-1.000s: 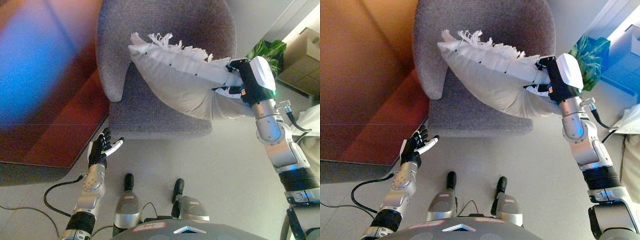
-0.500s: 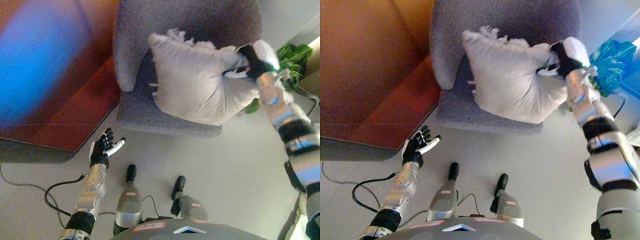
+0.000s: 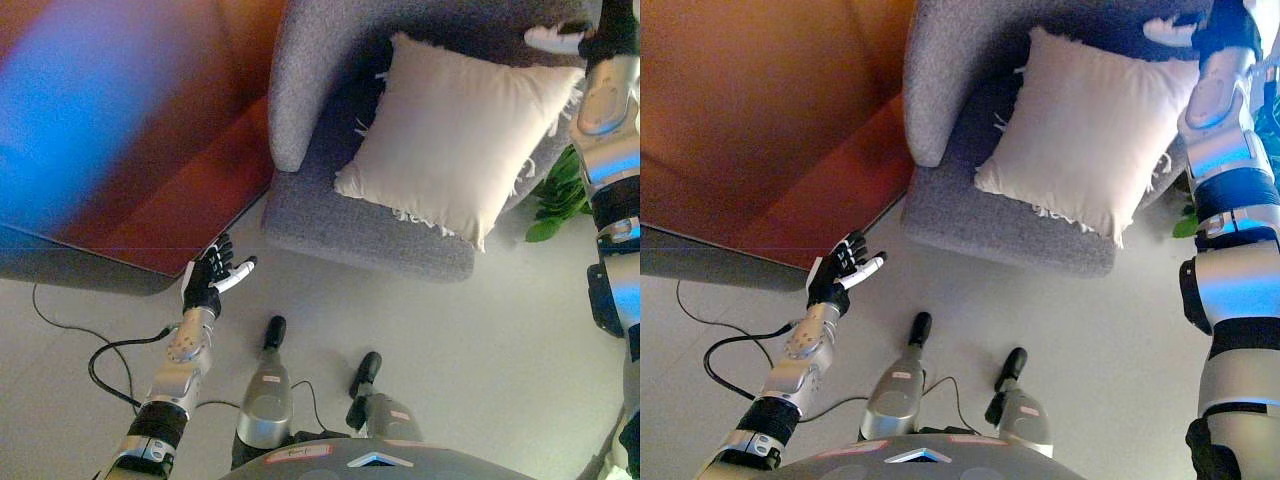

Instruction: Pick up the pillow and put it on the sofa.

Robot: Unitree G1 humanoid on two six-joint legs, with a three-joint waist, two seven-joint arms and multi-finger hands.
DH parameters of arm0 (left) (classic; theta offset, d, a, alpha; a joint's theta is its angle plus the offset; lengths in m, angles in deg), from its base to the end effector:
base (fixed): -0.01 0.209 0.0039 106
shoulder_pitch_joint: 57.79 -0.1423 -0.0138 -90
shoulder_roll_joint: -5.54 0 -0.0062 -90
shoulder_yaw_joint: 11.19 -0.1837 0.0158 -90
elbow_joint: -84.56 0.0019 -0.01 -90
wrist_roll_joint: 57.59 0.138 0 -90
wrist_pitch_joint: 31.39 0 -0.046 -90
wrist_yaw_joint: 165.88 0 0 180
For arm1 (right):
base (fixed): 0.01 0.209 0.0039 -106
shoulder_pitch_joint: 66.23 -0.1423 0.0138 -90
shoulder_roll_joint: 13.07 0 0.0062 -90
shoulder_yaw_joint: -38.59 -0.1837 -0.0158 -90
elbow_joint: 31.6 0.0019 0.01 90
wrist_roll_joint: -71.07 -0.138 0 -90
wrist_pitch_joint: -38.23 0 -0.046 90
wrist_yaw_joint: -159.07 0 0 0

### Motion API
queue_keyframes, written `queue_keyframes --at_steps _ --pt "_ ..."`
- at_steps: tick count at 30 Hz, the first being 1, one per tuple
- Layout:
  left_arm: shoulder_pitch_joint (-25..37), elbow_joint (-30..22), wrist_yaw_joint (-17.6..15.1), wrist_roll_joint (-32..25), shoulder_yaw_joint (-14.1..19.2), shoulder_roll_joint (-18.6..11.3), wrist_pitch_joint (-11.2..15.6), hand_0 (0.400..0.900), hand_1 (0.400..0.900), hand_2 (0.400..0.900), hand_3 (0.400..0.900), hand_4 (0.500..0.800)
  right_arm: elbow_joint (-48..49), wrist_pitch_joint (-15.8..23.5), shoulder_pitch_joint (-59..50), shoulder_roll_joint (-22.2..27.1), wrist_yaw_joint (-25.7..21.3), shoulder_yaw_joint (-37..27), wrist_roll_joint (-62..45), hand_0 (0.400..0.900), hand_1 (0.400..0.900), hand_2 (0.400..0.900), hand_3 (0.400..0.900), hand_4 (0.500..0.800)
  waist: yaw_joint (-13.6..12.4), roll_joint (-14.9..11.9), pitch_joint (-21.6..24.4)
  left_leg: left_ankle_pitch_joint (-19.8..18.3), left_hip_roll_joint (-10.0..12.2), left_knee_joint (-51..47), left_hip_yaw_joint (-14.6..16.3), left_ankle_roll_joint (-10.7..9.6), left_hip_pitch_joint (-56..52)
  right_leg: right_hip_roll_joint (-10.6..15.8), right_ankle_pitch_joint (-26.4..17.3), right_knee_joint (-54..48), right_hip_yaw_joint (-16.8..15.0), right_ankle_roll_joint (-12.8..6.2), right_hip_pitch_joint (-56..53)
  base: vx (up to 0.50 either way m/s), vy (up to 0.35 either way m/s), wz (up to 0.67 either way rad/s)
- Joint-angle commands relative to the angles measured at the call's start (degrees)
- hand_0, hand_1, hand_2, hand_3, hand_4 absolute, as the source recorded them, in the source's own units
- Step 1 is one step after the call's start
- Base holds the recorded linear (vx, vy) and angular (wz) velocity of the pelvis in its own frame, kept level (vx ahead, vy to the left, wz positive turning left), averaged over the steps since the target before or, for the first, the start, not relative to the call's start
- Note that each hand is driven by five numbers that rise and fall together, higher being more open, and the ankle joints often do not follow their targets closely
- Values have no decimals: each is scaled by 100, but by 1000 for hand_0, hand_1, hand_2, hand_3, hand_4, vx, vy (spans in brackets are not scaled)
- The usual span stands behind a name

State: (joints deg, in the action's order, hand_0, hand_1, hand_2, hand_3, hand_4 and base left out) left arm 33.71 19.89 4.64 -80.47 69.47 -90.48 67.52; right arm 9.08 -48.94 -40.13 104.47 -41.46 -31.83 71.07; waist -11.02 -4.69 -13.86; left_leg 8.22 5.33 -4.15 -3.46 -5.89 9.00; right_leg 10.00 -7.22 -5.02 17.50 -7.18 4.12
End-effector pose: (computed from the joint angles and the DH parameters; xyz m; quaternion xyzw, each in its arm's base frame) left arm 0.1897 0.2216 -0.0133 0.0236 0.1421 0.0874 0.9857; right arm 0.3465 -0.2609 0.2517 -0.3720 -0.1868 -0.2427 0.8762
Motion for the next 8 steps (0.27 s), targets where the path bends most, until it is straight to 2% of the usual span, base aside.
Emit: queue_keyframes --at_steps 1,2,4,8 --pt "94 -211 -74 143 -25 -130 383 900 900 900 900 800 1423 558 569 -109 -496 -492 -116 900 900 900 900 800 262 -310 479 -602 -10 326 207 57 -247 427 -42 58 -245 -508 -362 19 61 -33" --pt "62 -214 -38 180 7 -111 358 900 900 900 900 800 1691 563 1015 -177 -383 -686 -43 900 900 900 900 800 307 -317 520 -640 -5 353 244 68 -297 438 -32 63 -286 -510 -387 21 63 -34" --pt "-19 -205 4 278 69 -11 324 900 900 900 900 800 2446 708 2026 -612 -272 -1207 -78 900 900 900 900 800 447 -281 613 -717 1 375 344 99 -434 469 -20 73 -363 -514 -444 18 68 -37" --pt "-186 -293 110 343 285 98 264 900 900 900 900 800 3665 839 3766 -1225 220 -1791 -51 900 900 900 900 800 721 -226 755 -843 -1 390 585 161 -695 502 1 107 -587 -535 -473 -24 60 -40"
